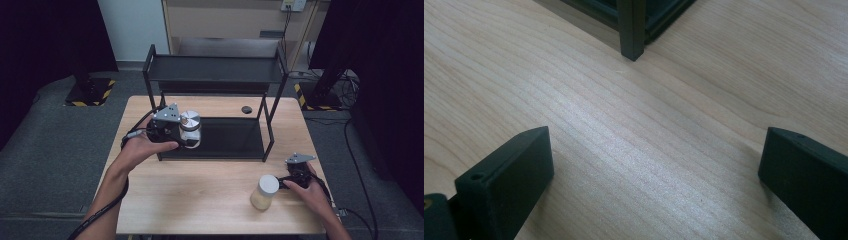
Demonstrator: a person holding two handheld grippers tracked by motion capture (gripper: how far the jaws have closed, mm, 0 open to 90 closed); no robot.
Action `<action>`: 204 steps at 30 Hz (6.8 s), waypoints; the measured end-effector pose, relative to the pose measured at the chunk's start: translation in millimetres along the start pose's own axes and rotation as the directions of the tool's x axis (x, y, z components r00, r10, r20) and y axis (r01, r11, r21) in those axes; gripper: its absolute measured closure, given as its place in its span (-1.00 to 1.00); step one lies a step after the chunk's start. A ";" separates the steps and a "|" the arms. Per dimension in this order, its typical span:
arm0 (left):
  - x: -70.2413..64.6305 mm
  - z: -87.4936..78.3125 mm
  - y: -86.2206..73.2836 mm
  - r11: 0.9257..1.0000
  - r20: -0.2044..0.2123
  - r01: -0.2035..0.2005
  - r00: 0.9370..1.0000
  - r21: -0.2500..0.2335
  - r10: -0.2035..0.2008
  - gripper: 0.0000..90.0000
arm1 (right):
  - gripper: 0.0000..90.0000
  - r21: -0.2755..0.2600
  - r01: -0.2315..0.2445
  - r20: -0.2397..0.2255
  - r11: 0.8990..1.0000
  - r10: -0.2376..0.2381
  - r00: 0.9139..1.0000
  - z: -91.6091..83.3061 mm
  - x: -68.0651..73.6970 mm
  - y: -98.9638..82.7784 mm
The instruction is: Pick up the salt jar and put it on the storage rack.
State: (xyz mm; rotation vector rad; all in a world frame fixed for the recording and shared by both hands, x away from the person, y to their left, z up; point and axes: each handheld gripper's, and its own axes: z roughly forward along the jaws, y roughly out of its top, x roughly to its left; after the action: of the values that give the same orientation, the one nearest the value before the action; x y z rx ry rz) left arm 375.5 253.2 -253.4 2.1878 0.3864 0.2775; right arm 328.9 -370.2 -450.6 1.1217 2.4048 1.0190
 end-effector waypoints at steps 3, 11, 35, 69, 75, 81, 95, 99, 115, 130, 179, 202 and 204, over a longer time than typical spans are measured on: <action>1.7 -2.4 8.6 1.000 0.002 -0.005 1.000 0.006 0.005 -0.34 | -0.96 0.000 0.000 0.000 1.000 0.000 1.000 0.0 0.0 0.0; 9.2 -12.6 43.3 1.000 0.019 -0.027 0.999 0.003 0.027 -0.34 | -0.96 -0.001 -0.002 0.000 1.000 0.002 1.000 0.1 0.1 -0.1; 20.9 -48.6 124.6 1.000 -0.078 0.004 0.997 -0.019 -0.006 -0.34 | -0.96 -0.001 0.001 0.000 1.000 -0.001 1.000 0.0 -0.1 0.0; 46.1 -8.1 138.8 0.956 -0.394 0.278 0.871 -0.094 -0.292 -0.34 | -0.95 -0.001 0.000 0.002 1.000 0.000 1.000 -0.2 0.3 -0.3; 53.1 0.8 134.4 0.949 -0.397 0.299 0.863 -0.095 -0.312 -0.34 | -0.95 -0.004 0.001 0.002 1.000 -0.001 1.000 -0.3 0.5 -1.0; 57.5 4.9 131.0 0.940 -0.383 0.326 0.859 -0.098 -0.338 -0.34 | -0.95 -0.004 0.003 0.002 1.000 -0.003 1.000 -0.3 0.4 -1.1; 53.1 5.4 129.8 0.945 -0.400 0.311 0.857 -0.098 -0.324 -0.65 | -0.95 -0.004 0.004 0.003 1.000 -0.004 1.000 -0.4 0.5 -1.1; 44.9 -2.3 124.7 0.942 -0.406 0.308 0.851 -0.131 -0.334 -0.80 | -0.95 -0.004 0.002 0.003 1.000 -0.002 1.000 -0.4 0.6 -1.1; 1.7 -54.8 113.0 0.973 -0.408 0.170 0.886 -0.156 -0.220 -0.81 | -0.95 -0.003 0.000 0.004 1.000 0.000 1.000 -0.5 1.1 -1.2; 14.4 -36.5 95.1 0.982 -0.145 -0.070 0.988 -0.174 0.045 -0.89 | -0.95 -0.003 0.002 0.006 1.000 -0.002 1.000 -0.7 1.2 -1.1; -83.5 128.1 -91.8 0.992 -0.145 0.122 0.983 0.030 -0.116 -0.93 | -0.95 -0.002 -0.001 0.003 1.000 0.001 1.000 -1.5 1.5 -1.7; -98.4 86.0 -139.4 0.954 -0.270 0.293 0.925 0.064 -0.266 -0.94 | -0.95 0.001 0.003 -0.002 1.000 -0.003 1.000 -10.1 4.9 -9.2; -98.5 86.2 -140.9 0.951 -0.270 0.301 0.924 0.073 -0.272 -0.94 | -0.95 0.000 0.000 -0.001 1.000 0.000 1.000 -10.7 5.7 -10.1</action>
State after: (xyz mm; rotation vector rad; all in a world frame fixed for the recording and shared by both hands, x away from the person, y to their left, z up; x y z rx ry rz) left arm 288.0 234.1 -423.6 2.1737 0.8799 0.3852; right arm 314.0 -375.4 -450.0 1.1220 2.4054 1.0201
